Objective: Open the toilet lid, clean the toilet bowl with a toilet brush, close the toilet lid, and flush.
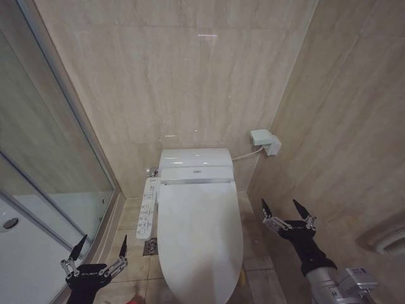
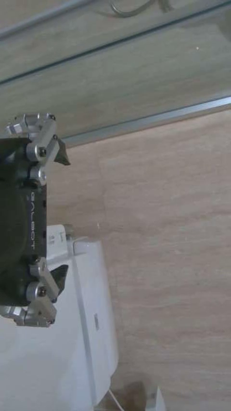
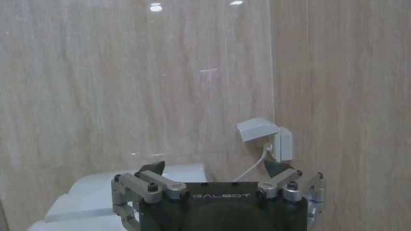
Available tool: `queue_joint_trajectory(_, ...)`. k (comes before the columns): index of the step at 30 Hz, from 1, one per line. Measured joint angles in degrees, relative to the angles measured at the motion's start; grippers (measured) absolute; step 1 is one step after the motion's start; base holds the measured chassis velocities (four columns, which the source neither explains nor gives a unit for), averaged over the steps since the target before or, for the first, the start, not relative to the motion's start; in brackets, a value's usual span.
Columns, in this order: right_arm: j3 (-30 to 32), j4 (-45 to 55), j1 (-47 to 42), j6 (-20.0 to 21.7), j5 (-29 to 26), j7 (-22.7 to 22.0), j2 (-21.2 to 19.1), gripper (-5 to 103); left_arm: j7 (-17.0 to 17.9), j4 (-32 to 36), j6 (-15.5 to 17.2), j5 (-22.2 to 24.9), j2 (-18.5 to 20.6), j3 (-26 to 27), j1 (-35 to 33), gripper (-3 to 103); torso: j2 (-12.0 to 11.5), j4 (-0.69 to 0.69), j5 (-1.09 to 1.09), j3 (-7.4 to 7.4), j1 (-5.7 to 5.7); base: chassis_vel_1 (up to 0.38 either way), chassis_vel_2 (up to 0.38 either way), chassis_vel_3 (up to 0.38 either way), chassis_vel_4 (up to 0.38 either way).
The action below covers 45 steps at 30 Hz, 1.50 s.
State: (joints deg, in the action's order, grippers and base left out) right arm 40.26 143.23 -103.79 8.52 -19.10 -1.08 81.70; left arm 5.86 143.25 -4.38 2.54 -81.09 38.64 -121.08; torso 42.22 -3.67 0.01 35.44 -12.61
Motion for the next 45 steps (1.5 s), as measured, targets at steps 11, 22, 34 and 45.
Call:
queue_joint_trajectory(11, 0.0, 0.0, 0.0, 0.0, 0.0, 0.02, 0.0, 100, 0.0, 0.0, 0.0, 0.0, 0.0, -0.01, 0.0, 100, 0.0, 0.01, -0.01, 0.01, -0.03, 0.0, 0.0, 0.0, 0.0)
queue_joint_trajectory(22, 0.0, 0.0, 0.01, 0.0, 0.0, 0.02, 0.0, 100, -0.71, -3.89, 1.22, 1.61, -2.47, -1.15, 8.86, 100, 0.0, 0.0, 0.0, 0.01, -0.03, 0.0, 0.0, 0.0, 0.0)
queue_joint_trajectory(34, 0.0, 0.0, 0.0, 0.0, 0.0, 0.02, 0.0, 100, -3.6, -9.76, -1.21, 3.14, -5.5, 0.33, 20.23, 102, -0.01, 0.01, 0.0, 0.01, -0.03, 0.0, 0.0, 0.0, 0.0)
queue_joint_trajectory(45, 0.0, 0.0, 0.01, 0.0, 0.0, 0.02, 0.0, 100, -4.08, -14.02, -0.12, 7.8, -2.19, 4.11, 23.1, 98, -0.01, 0.01, 0.0, 0.01, -0.03, 0.0, 0.0, 0.0, 0.0)
